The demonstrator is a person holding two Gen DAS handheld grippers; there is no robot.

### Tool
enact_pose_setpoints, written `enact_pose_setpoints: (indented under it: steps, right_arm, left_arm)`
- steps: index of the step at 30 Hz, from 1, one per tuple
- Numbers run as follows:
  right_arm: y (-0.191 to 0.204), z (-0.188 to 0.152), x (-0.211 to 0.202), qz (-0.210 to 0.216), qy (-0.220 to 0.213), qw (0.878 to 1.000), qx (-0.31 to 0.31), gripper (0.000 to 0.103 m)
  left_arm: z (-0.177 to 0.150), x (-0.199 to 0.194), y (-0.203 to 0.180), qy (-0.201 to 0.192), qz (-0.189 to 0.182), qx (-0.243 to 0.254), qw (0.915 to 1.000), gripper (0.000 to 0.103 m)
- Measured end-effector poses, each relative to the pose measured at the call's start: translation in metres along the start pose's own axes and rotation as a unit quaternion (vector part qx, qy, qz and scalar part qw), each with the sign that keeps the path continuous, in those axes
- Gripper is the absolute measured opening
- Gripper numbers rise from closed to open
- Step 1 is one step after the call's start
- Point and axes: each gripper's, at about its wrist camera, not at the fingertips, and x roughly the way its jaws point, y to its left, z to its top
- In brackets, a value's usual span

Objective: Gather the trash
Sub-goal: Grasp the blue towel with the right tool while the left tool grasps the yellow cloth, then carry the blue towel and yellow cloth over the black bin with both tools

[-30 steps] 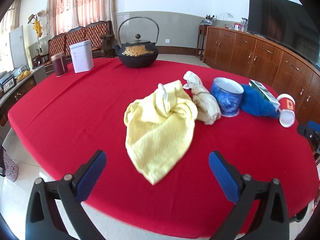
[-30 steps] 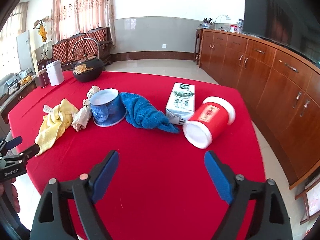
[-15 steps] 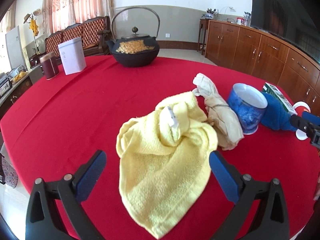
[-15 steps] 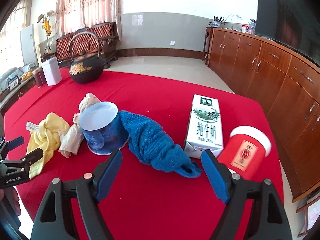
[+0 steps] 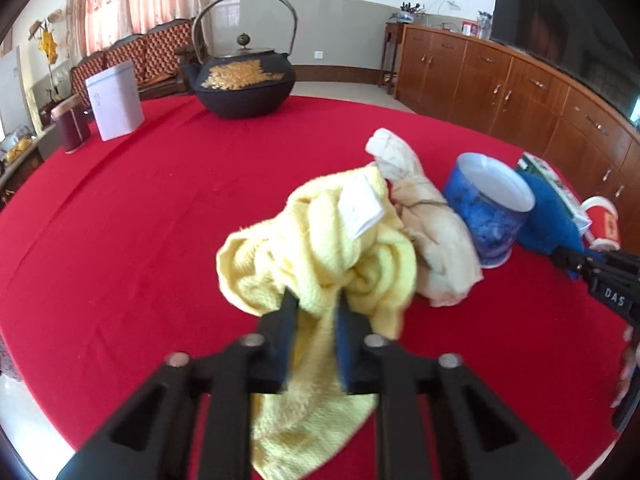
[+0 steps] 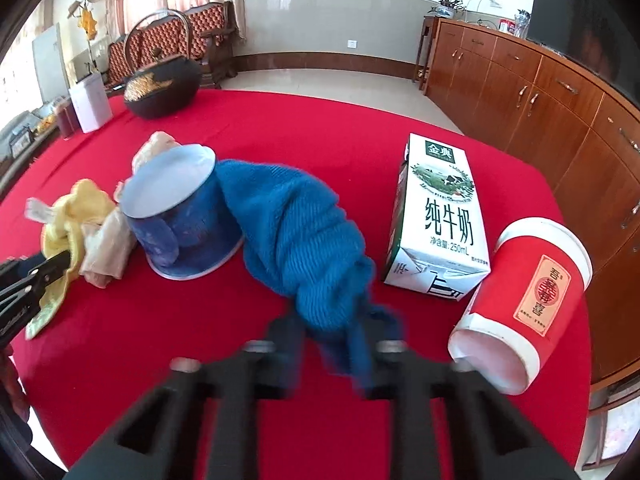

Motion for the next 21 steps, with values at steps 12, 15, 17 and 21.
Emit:
enact_pose_setpoints:
  steps: [12,15,17,21]
  right_arm:
    - [-0.008,-0.020,-0.061,0.022,-0.062,0.998,0.021,0.011]
    - [-0.011,-0.026,-0.077,0.023,-0.074,0.997,0.032,0.011]
    - [-0.013,-0.030,-0.089,0.021,-0.081,0.996,0.037,0.011]
    - [-0.020,-0.040,-0.114,0.017,-0.093,0.994,0.050,0.011]
  left_arm:
    - [-0.006,-0.058,0.006,-0.068,-0.006,-0.016,0.9975,0.013]
    - [-0.005,-0.067,0.007,-0.071,-0.011,-0.018,0.9973,0.013]
    - [-0.006,-0.073,0.004,-0.074,-0.013,-0.014,0.9971,0.013]
    - [-0.010,-0.087,-0.006,-0.080,-0.022,-0.010,0.9965,0.013]
